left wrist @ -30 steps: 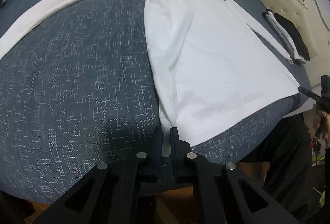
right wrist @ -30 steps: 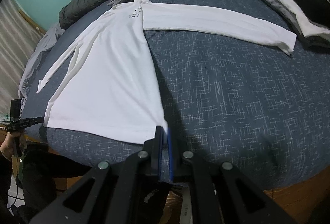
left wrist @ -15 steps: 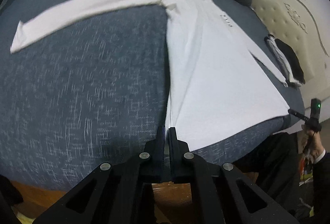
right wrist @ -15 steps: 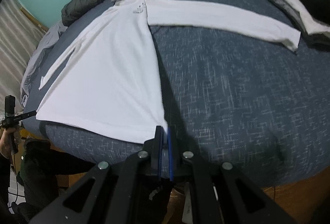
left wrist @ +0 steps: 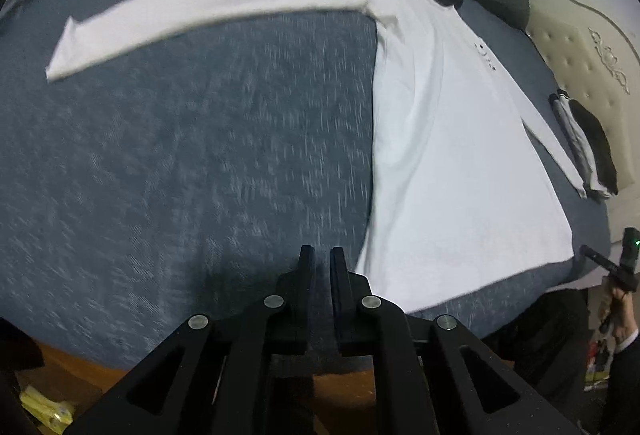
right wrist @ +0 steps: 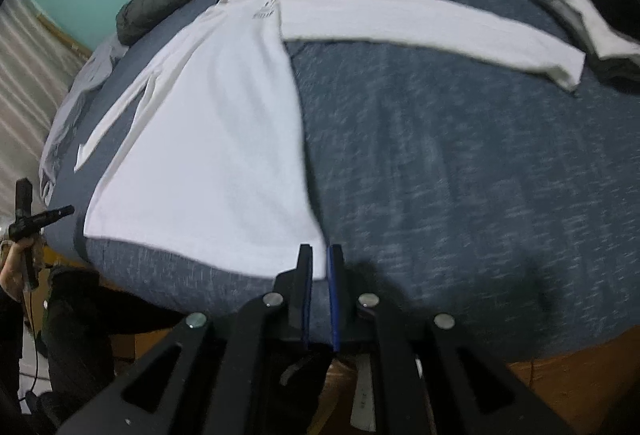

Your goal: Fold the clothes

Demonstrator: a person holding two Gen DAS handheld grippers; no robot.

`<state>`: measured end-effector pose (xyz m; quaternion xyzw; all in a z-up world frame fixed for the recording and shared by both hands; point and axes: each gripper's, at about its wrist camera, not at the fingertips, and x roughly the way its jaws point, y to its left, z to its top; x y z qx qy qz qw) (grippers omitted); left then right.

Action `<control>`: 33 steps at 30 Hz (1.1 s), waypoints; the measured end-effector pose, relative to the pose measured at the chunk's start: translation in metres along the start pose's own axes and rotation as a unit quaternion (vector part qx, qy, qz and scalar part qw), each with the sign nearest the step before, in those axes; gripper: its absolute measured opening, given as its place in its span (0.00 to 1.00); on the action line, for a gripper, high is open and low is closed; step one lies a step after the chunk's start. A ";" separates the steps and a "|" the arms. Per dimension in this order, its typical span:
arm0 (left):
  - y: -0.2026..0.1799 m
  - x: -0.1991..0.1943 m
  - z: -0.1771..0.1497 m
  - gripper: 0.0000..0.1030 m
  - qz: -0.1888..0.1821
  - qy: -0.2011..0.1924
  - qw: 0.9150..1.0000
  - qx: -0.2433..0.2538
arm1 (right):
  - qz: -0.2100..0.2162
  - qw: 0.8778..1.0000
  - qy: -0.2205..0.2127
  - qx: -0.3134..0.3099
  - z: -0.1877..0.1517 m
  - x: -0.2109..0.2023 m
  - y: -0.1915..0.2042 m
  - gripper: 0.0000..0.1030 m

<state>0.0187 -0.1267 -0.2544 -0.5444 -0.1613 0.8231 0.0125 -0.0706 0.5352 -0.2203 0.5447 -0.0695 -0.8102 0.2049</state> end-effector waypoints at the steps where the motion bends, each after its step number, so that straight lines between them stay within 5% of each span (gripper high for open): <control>1: -0.004 0.002 0.006 0.09 -0.002 -0.004 1.000 0.002 | 0.001 1.000 -0.008 0.009 0.004 -0.003 -0.003 0.14; 4: -0.015 0.007 0.023 0.09 -0.008 -0.015 1.000 0.006 | 0.006 0.999 -0.029 0.027 0.023 -0.008 -0.007 0.32; 9: -0.033 0.015 0.053 0.10 -0.019 -0.035 0.999 0.014 | 0.020 0.999 -0.043 0.026 0.060 0.007 0.012 0.32; 19: -0.066 0.053 0.120 0.29 -0.039 -0.051 0.998 0.023 | 0.062 0.996 -0.033 0.046 0.141 0.082 0.045 0.37; 33: -0.056 0.147 0.231 0.35 -0.043 -0.038 0.998 -0.007 | 0.072 0.994 -0.025 0.075 0.225 0.156 0.024 0.38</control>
